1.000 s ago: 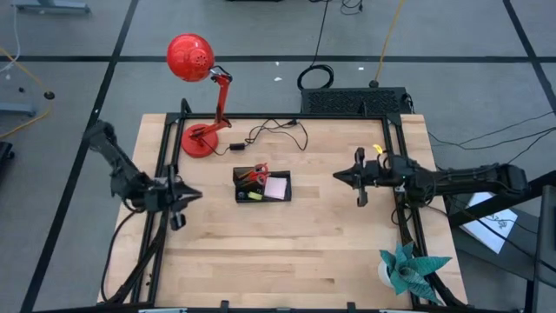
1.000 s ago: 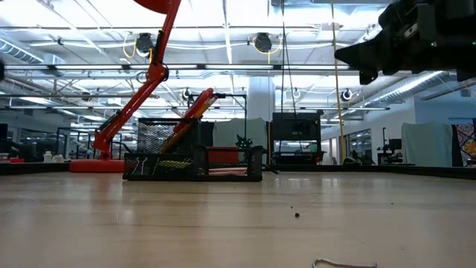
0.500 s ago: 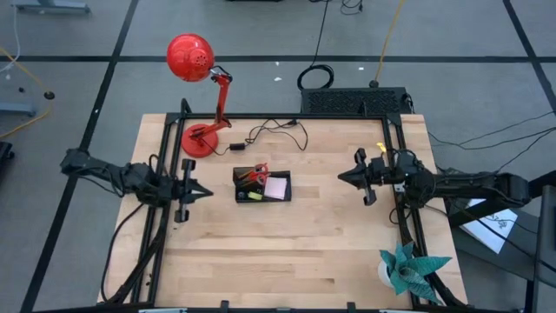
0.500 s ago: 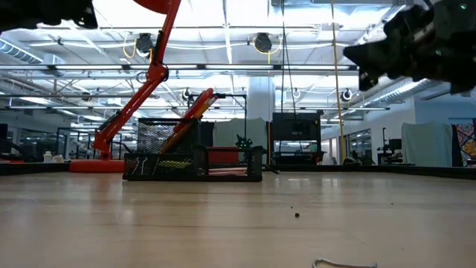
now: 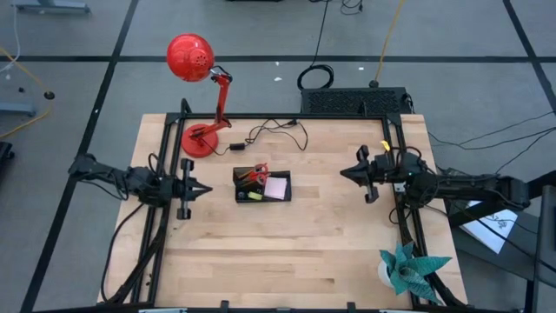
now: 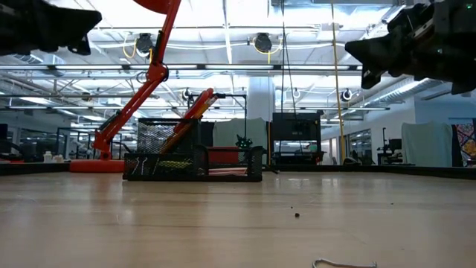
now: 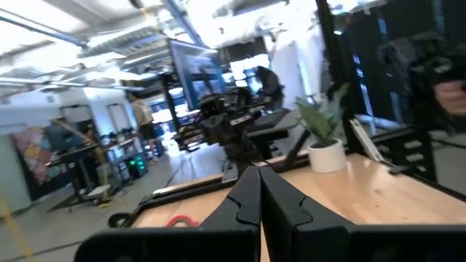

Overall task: Pick and place office supplies into organizer
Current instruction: Return to Home Position

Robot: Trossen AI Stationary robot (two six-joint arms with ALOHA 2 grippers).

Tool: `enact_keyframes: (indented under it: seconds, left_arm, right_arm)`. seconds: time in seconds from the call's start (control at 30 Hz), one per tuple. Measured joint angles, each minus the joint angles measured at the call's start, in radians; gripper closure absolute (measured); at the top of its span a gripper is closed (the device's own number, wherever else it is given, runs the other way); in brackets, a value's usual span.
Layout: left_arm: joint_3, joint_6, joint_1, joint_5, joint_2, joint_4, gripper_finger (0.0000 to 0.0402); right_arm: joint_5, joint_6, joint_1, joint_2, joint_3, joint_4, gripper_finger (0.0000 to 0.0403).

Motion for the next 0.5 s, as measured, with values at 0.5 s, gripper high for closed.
enact_keyframes:
  seconds: [0.5]
  left_arm:
    - [0.003, -0.061, -0.194, -0.352, -0.110, -0.191, 0.0401]
  right_arm:
    - [0.186, 0.007, 0.061, -0.219, 0.066, -0.407, 0.0403]
